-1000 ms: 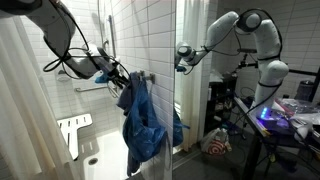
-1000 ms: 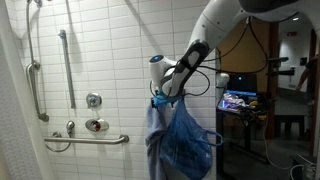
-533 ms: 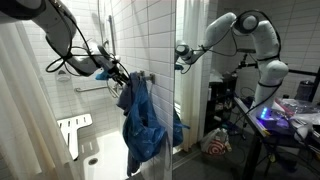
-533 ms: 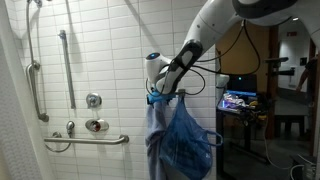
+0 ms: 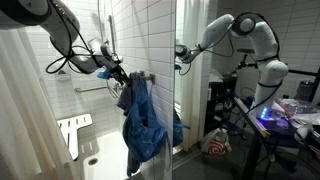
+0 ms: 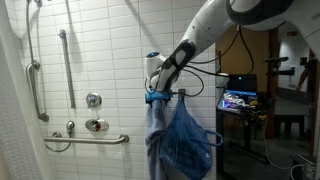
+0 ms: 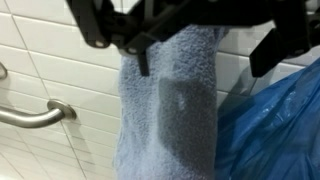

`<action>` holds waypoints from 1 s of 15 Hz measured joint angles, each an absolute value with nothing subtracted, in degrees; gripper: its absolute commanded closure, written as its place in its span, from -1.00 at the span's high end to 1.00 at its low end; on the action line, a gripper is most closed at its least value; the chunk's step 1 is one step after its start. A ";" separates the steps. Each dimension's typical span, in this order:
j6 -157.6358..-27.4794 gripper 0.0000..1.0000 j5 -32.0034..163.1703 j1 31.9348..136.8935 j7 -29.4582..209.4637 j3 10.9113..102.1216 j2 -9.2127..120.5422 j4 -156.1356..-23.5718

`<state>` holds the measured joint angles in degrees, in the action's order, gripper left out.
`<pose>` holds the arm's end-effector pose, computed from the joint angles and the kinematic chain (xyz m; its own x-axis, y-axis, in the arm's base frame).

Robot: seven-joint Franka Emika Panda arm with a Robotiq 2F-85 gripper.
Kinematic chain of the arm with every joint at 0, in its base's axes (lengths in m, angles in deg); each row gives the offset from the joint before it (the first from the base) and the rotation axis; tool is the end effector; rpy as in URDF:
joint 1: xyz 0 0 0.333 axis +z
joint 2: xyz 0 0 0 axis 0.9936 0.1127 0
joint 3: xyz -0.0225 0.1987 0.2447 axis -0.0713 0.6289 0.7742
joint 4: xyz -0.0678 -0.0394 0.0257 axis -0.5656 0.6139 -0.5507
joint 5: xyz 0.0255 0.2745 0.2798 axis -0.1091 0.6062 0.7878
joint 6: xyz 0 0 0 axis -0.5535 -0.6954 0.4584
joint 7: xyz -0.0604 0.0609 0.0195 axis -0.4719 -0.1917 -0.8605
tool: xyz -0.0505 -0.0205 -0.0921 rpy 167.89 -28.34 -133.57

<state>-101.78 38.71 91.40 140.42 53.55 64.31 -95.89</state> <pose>0.6926 0.0251 0.3714 0.7404 -0.4348 0.5126 -0.5396 -0.8392 0.0674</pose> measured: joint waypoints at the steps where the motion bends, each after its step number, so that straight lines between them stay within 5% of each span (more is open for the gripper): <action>1: -101.52 1.00 39.60 91.41 139.89 53.54 64.72 -95.43; 11: -99.38 1.00 47.70 90.92 135.43 53.30 68.53 -90.93; 12: -99.26 0.50 48.25 90.86 135.20 53.17 68.73 -90.64; 15: -98.79 0.22 48.80 90.80 134.94 52.74 69.06 -89.98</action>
<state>-98.79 48.80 90.80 134.94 52.74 69.06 -89.98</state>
